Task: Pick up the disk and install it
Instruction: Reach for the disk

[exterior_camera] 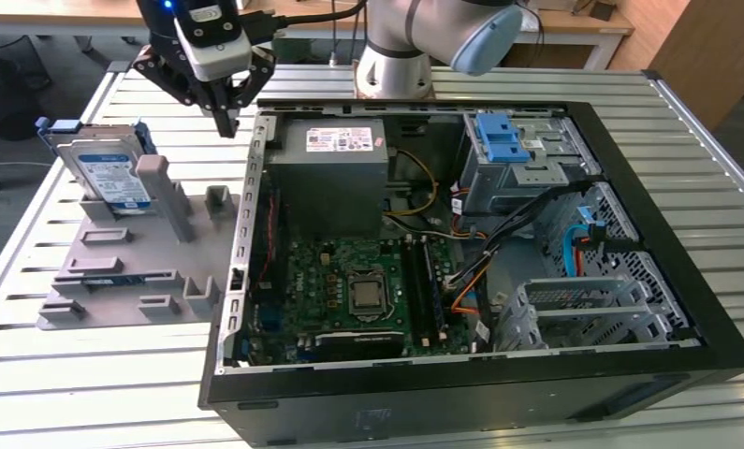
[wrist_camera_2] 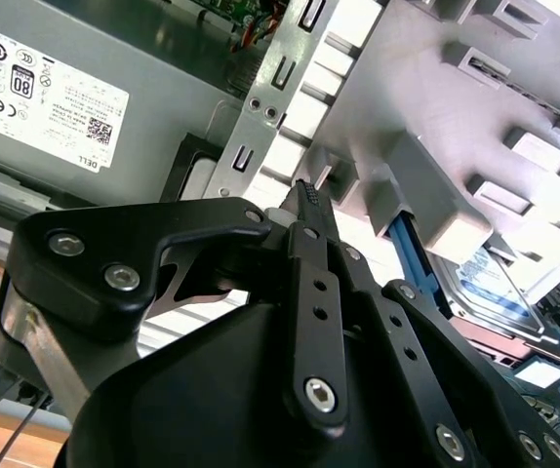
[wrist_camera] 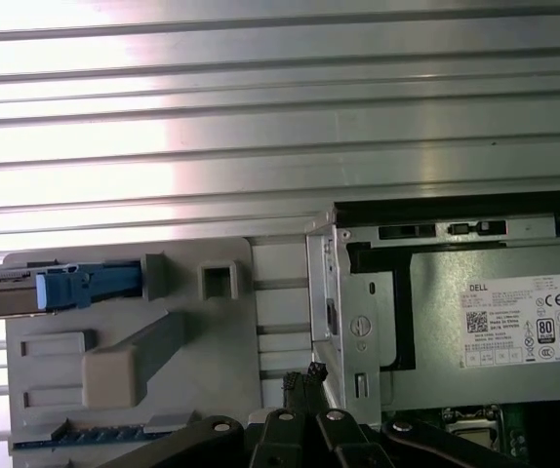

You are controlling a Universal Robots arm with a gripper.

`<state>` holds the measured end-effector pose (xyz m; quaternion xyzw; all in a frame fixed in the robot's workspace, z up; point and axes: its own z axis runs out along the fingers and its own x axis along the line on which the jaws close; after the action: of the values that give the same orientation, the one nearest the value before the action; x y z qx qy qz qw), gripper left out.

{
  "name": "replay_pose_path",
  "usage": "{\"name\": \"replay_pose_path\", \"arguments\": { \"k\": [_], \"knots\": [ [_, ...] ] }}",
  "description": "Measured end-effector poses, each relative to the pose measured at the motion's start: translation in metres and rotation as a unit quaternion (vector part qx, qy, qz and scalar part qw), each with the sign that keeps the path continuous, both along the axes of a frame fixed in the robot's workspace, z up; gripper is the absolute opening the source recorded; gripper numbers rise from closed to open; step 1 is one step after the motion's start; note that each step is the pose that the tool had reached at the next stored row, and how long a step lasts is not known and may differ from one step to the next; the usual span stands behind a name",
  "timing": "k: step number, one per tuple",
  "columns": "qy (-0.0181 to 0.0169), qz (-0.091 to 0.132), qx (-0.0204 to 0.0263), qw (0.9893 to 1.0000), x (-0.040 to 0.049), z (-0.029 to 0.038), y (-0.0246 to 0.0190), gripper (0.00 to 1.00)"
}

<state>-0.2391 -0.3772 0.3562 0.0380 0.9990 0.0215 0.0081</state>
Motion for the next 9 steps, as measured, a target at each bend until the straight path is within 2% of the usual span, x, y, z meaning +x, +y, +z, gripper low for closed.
{"name": "replay_pose_path", "arguments": {
  "k": [9],
  "knots": [
    [0.0002,0.000,0.0000,1.0000,-0.0019,-0.0018,0.0028,0.11]
  ]
}}
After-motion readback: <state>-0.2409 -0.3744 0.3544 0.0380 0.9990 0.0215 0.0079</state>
